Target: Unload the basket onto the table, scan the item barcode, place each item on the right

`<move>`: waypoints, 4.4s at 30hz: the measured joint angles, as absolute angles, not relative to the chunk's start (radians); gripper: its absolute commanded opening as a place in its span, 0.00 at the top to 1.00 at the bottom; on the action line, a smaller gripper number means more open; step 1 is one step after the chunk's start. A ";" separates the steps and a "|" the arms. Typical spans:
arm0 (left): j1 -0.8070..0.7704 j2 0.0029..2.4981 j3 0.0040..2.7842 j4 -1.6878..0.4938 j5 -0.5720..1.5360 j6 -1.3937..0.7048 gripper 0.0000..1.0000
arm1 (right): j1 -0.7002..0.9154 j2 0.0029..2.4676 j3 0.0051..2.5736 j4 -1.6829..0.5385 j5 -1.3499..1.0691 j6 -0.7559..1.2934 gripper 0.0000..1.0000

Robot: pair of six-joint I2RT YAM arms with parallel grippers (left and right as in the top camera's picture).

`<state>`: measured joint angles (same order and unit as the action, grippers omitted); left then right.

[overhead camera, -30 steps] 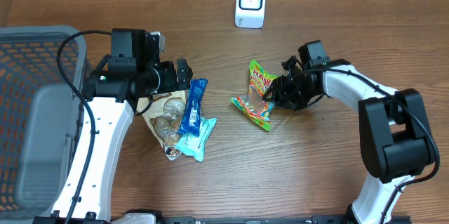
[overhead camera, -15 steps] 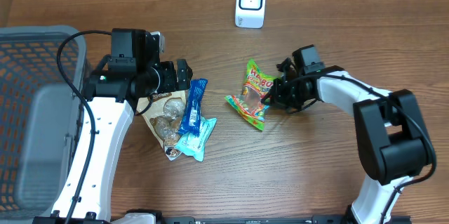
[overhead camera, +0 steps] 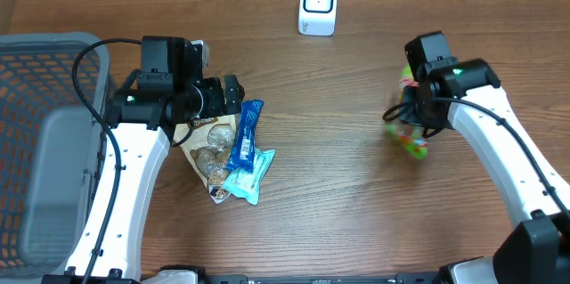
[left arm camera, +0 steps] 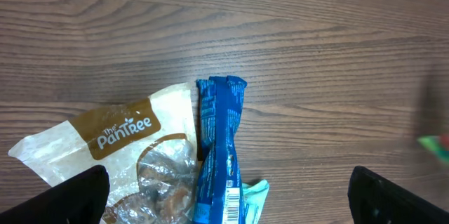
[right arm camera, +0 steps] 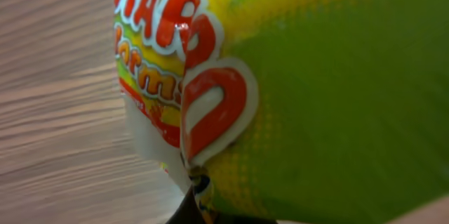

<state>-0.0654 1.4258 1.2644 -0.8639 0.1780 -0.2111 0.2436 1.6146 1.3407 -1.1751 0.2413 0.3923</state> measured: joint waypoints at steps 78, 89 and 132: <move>-0.065 1.427 1.264 -0.839 0.183 -0.212 0.00 | 0.451 1.914 1.733 -1.333 0.764 0.300 0.96; -0.065 1.480 1.264 -0.841 0.217 -0.212 0.00 | 0.560 2.229 1.735 -1.520 0.985 0.324 0.96; -0.059 1.569 1.264 -0.854 0.140 -0.208 0.00 | 0.068 2.094 1.818 -1.191 -0.319 -0.007 0.30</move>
<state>-0.0593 1.5692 1.2636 -0.8539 0.1398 -0.2077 0.0677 2.0937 1.8175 -1.1908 -0.3187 -0.0067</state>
